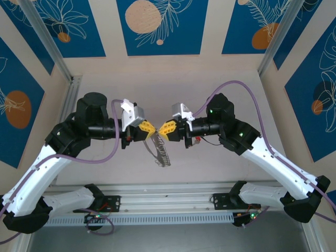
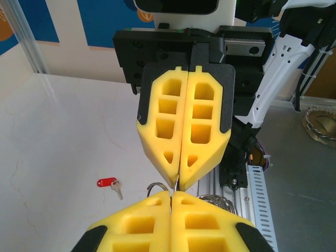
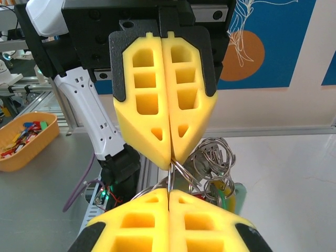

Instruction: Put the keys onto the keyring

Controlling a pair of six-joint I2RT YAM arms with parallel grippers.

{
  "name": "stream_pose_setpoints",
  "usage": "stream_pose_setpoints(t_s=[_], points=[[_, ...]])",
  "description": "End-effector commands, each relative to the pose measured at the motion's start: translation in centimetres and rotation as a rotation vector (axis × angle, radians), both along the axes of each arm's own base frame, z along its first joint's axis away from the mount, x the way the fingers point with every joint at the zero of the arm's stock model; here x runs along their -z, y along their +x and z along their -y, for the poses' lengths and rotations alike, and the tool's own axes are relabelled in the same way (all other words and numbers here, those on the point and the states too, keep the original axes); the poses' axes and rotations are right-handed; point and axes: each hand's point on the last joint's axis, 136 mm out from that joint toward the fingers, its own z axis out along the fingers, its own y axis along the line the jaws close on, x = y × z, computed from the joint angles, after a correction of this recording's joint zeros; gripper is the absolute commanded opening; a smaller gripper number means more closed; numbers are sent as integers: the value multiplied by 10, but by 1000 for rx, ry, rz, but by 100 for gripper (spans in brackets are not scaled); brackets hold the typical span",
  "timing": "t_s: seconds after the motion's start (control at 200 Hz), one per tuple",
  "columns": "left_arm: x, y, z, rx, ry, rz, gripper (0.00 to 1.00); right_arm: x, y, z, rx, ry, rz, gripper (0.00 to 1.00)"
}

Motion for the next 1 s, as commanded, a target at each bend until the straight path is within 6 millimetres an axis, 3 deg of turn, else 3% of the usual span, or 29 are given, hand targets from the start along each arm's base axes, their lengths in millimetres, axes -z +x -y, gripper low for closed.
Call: stream_pose_setpoints(t_s=[0.0,0.1,0.15,0.24,0.315,0.43,0.785,0.995], points=[[-8,-1,-6,-19,17,30,18,-16,-3,2,-2,-8,36,0],[-11,-4,-16,-38,66,53,39,-16,0,2,19,-73,43,0],[-13,-5,-21,-47,85,68,54,-15,1,2,28,-105,51,0],[-17,-7,-29,-63,112,95,61,-15,0,2,35,-121,69,0],[-21,-7,-36,-88,119,122,60,-21,0,2,39,-110,77,0],[-33,-10,-39,-95,87,146,46,-28,-1,1,38,-101,82,0],[-35,-9,-25,-55,43,106,38,-30,-4,-3,73,-183,190,0],[-44,-15,-30,-61,5,122,26,-32,-30,-1,-13,-132,352,0]])
